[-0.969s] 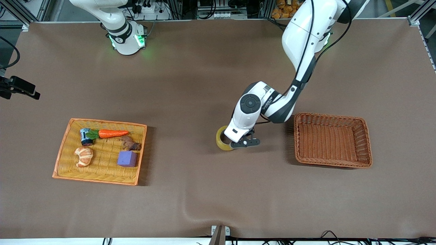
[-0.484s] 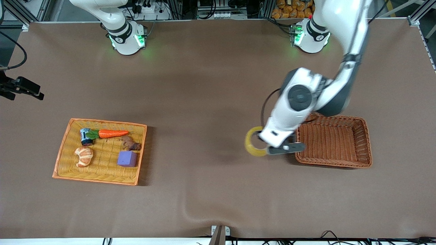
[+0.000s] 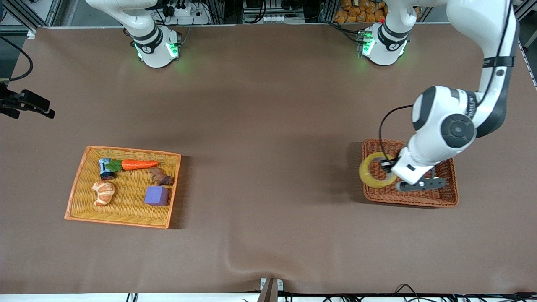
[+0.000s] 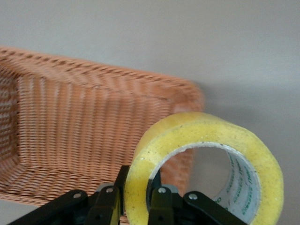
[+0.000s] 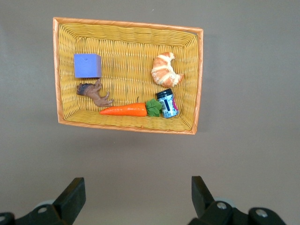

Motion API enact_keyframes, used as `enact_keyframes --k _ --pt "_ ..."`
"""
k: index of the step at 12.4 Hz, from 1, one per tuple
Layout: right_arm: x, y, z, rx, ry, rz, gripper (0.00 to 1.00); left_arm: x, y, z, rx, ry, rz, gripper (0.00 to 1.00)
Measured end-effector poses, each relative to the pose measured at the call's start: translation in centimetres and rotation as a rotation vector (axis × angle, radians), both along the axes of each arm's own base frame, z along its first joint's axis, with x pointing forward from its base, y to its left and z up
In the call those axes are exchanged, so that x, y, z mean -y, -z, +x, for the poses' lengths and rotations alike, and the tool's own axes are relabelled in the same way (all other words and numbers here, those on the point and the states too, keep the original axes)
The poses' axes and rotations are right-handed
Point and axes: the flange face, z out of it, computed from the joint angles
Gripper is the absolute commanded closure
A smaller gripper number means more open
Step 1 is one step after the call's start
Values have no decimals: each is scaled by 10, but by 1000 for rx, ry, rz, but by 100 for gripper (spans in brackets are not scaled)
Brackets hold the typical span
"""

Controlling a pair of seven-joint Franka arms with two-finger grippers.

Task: Transfer tape with both arms
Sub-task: 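Carry the tape with the left gripper and lower it into the basket, then open the left gripper to release the tape in the basket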

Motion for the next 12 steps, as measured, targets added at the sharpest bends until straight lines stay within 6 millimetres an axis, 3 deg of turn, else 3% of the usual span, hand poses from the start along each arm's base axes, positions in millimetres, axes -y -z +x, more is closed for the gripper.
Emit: enact_keyframes --k 2,7,12 --pt "0 0 0 -2 -1 0 0 -36 26 -8 1 8 -6 100" --pt "0 1 -1 -6 -1 1 0 -89 75 -30 52 85 -23 100" --pt "3 6 -1 -29 4 3 0 -92 100 -36 48 98 -31 100"
